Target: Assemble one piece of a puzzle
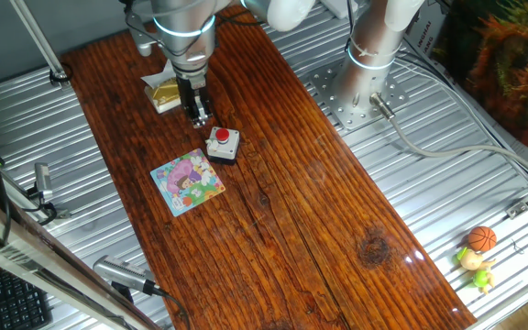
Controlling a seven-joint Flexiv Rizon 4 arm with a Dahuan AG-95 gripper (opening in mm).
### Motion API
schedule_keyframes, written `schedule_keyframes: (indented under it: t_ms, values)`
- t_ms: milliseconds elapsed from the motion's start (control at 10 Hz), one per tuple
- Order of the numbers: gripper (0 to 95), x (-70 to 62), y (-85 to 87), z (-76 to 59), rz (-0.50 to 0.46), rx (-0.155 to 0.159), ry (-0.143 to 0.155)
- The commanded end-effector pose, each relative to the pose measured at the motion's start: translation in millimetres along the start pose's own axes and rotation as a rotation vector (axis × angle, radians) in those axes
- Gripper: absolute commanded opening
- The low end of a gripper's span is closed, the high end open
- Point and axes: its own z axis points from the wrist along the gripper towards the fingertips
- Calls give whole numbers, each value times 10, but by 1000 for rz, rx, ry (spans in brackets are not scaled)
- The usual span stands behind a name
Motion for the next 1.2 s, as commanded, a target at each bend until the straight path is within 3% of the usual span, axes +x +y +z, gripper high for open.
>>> schedule_keyframes:
  t_ms: [100, 1200]
  values:
    - [0, -2, 4, -2, 2, 6, 0]
    - [0, -7, 3, -4, 24, 3, 4]
